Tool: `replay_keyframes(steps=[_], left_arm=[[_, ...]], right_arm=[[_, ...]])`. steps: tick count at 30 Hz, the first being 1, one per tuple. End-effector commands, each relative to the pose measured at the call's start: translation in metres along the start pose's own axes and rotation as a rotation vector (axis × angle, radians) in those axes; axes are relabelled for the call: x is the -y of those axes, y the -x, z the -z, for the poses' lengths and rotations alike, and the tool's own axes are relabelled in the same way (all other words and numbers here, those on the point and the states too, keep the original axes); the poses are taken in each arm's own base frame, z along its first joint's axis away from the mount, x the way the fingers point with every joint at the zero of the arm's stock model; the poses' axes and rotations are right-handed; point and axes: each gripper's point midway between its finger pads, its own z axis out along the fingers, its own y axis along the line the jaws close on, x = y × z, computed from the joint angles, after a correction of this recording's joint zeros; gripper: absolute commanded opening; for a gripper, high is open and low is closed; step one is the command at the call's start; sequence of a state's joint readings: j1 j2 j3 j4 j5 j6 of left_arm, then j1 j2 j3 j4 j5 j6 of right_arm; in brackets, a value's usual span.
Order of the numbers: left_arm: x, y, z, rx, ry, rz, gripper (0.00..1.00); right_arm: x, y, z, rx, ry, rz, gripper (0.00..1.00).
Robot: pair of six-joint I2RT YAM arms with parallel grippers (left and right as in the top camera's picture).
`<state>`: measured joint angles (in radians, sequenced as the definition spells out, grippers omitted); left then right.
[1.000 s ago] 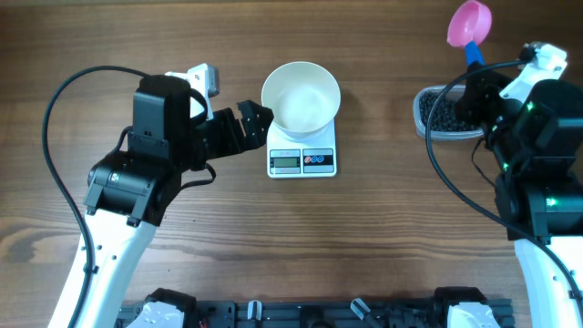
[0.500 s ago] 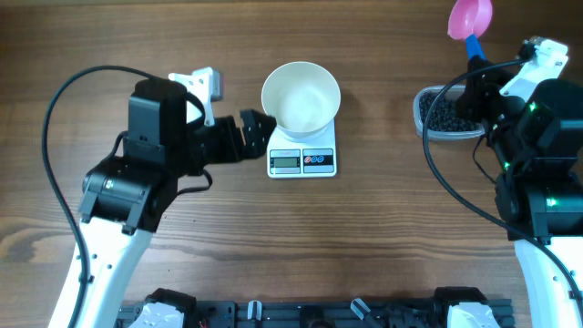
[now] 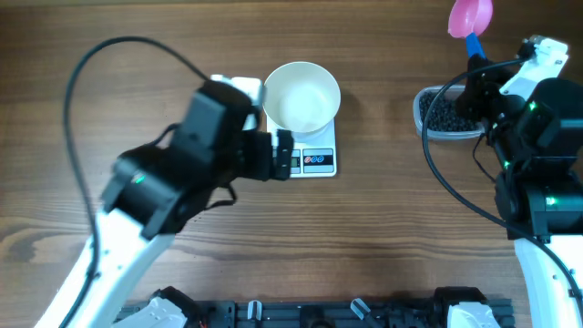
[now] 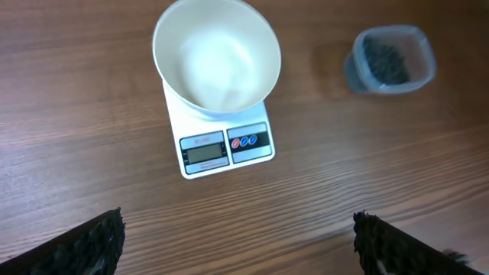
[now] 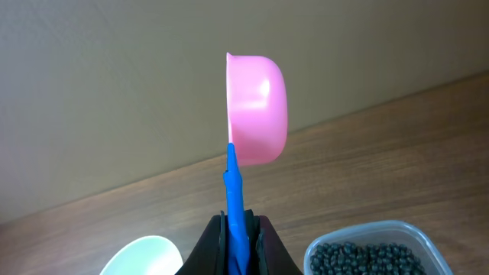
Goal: Scoop item into bowl and weigh 150g on scale
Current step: 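Move the left gripper down in front of the scale display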
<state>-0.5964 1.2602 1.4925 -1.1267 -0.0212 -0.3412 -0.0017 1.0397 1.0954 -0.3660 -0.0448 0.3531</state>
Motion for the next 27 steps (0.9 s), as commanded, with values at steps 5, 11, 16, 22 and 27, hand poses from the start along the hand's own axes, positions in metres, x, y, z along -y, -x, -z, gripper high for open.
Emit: replay_keyframes(steps=[5, 11, 16, 22, 27], left_arm=[[-0.017, -0.001, -0.031, -0.036, 0.162, 0.14, 1.0], [-0.034, -0.031, -0.077, -0.184, 0.283, 0.303, 1.0], [-0.043, -0.059, -0.107, -0.3, 0.347, 0.254, 1.0], [-0.045, -0.081, -0.138, -0.323, 0.351, 0.204, 1.0], [-0.045, -0.09, -0.166, -0.296, 0.299, 0.136, 1.0]], right_arm=[[-0.002, 0.008, 0.002, 0.012, 0.003, 0.012, 0.04], [0.001, 0.001, 0.002, -0.016, -0.008, 0.012, 0.04], [0.001, 0.001, 0.002, -0.017, -0.011, 0.042, 0.04], [0.002, 0.001, 0.002, -0.016, -0.015, 0.062, 0.04], [0.002, 0.001, 0.002, -0.015, -0.015, 0.062, 0.04]])
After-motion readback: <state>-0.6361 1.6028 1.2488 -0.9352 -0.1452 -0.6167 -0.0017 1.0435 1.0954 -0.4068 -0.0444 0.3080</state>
